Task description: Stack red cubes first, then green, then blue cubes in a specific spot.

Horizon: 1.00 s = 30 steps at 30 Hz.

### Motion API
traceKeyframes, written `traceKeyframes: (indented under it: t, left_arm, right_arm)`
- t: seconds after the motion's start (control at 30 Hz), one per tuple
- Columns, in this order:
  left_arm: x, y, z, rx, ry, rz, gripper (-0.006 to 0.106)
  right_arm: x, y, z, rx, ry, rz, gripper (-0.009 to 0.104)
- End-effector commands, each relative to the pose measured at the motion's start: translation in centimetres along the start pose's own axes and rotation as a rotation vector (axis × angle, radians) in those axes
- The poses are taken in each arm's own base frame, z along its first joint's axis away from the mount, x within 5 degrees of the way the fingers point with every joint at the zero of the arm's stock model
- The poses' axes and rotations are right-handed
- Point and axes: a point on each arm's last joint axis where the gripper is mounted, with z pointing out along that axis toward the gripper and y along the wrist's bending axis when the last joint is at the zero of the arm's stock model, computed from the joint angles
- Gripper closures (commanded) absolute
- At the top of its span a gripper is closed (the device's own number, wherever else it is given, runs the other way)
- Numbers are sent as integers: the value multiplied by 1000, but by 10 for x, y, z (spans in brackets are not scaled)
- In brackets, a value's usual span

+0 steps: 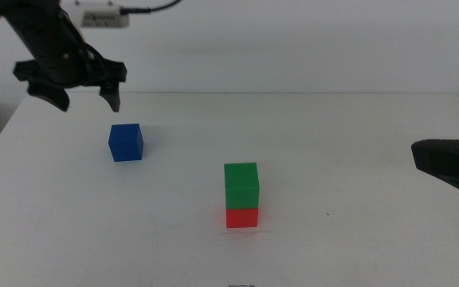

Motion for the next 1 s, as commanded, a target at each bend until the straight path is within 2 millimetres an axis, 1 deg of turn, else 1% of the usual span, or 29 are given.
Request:
traceKeyframes:
  t: [0.0, 0.13, 0.33, 0.53, 0.97]
  left_arm:
    - [-11, -4, -16, 29, -81, -19, 7]
    - [-18, -6, 11, 40, -44, -27, 7]
    - [-26, -6, 40, 46, -43, -33, 7]
    - [-31, -9, 59, 75, -65, -53, 7]
    - [-35, -8, 98, 67, -80, -119, 7]
  right_arm:
    - [-13, -3, -8, 21, -102, -12, 6]
    - [-13, -3, -8, 21, -102, -12, 6]
    - [-13, -3, -8, 21, -102, -12, 6]
    - [-13, -3, -8, 21, -102, -12, 6]
    - [-13, -3, -8, 21, -102, -12, 6]
